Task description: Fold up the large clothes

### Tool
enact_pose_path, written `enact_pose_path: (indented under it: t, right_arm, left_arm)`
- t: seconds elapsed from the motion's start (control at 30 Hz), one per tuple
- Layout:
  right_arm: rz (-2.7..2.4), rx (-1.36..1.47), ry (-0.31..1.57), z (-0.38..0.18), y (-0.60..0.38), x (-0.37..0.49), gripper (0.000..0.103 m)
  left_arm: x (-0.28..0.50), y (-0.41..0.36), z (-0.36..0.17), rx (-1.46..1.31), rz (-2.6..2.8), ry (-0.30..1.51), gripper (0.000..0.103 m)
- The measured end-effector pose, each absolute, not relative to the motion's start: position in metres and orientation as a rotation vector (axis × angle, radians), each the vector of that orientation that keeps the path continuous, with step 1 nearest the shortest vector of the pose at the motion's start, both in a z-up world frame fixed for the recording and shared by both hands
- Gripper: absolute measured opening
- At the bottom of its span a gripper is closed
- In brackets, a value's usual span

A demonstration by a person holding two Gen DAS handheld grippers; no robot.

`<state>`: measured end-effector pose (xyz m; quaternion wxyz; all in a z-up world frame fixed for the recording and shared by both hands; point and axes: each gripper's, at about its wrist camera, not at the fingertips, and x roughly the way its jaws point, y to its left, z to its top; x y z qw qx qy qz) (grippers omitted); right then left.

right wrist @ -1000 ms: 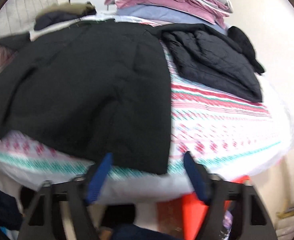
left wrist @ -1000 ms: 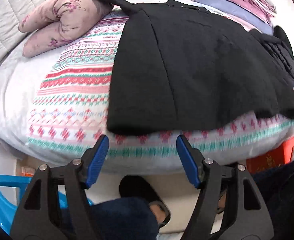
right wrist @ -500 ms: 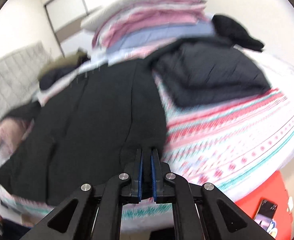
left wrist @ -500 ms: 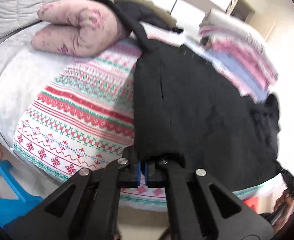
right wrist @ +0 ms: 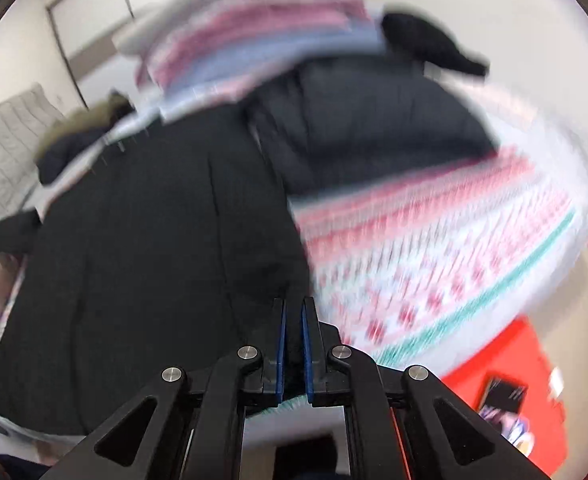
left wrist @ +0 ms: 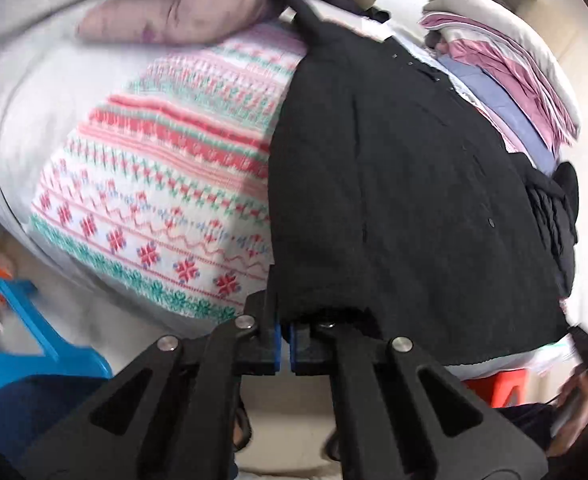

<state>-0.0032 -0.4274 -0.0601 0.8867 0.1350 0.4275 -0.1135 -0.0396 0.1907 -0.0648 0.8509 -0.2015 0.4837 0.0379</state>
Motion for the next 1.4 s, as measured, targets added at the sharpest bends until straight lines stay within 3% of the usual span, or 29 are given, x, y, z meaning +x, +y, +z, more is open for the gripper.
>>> enact_pose_path:
  t: [0.13,0.17,0.33,0.4,0.47,0.53,0.63,0.77,0.97,1.07,1.17,1.27,1.4]
  right_arm:
    - [-0.154,0.279,0.757,-0.028,-0.425,-0.014,0.011]
    - [-0.144,0.288,0.742,-0.023,-0.425,-0.017,0.012]
    - [-0.202,0.224,0.687,0.005,-0.411,-0.026,0.021]
    - [-0.174,0.216,0.64,0.017,-0.401,-0.032,0.03]
    - [-0.119,0.191,0.638,0.021,-0.389,-0.028,0.059]
    - [-0.071,0.11,0.67,0.018,-0.364,-0.013,0.068]
    - [0.026,0.064,0.729,0.003,-0.331,0.011,0.068]
    - [0.152,0.046,0.855,-0.041,-0.285,0.05,0.068]
    - [0.178,-0.027,0.909,-0.07,-0.25,0.06,0.068]
    - [0.123,-0.052,0.99,-0.092,-0.251,0.069,0.068]
    - [0.103,-0.107,1.082,-0.124,-0.247,0.075,0.069]
    - [0.15,-0.115,1.037,-0.108,-0.246,0.078,0.069]
    - [0.103,-0.034,0.875,-0.052,-0.279,0.087,0.069]
  left_arm:
    - [-0.046,0.205,-0.053,-0.469,0.055,1.032,0.009]
    - [-0.049,0.207,-0.048,-0.474,0.052,1.041,0.018]
    - [-0.068,0.205,-0.015,-0.479,0.06,0.981,0.039]
    - [-0.071,0.202,-0.001,-0.471,0.069,0.934,0.046]
    - [-0.07,0.197,0.01,-0.447,0.091,0.893,0.049]
    - [-0.067,0.193,0.017,-0.461,0.115,0.869,0.049]
    - [-0.064,0.183,0.023,-0.497,0.096,0.805,0.049]
    - [-0.021,0.109,0.002,-0.329,-0.067,0.946,0.059]
    - [0.039,-0.01,-0.064,-0.104,-0.138,1.068,0.059]
    - [0.047,-0.034,-0.101,-0.016,-0.107,1.15,0.06]
    - [0.045,-0.037,-0.098,0.023,-0.12,1.125,0.06]
    - [0.057,-0.017,-0.083,-0.14,-0.108,1.195,0.06]
    - [0.074,-0.007,-0.045,-0.154,-0.077,1.106,0.06]
